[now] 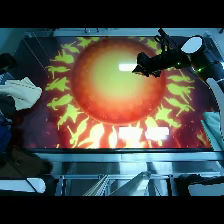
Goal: Fold the shirts.
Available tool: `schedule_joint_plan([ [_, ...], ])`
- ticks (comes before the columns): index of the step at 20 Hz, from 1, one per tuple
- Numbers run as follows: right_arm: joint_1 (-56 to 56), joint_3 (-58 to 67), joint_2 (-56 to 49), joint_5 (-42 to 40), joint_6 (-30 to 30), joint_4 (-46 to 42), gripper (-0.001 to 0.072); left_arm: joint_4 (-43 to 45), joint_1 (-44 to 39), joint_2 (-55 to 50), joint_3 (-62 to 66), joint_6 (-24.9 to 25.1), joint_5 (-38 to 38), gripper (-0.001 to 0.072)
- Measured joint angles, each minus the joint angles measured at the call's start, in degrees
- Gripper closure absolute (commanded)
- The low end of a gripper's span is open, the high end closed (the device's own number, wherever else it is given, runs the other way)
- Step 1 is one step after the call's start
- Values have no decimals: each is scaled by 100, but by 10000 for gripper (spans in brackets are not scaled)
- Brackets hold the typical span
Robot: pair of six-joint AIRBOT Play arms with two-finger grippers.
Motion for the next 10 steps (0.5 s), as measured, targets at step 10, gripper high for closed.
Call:
schedule_joint_plan([
  [10, 0, 0, 0, 155, -153, 2, 691, 35, 387, -1860, 205, -46, -892, -6],
])
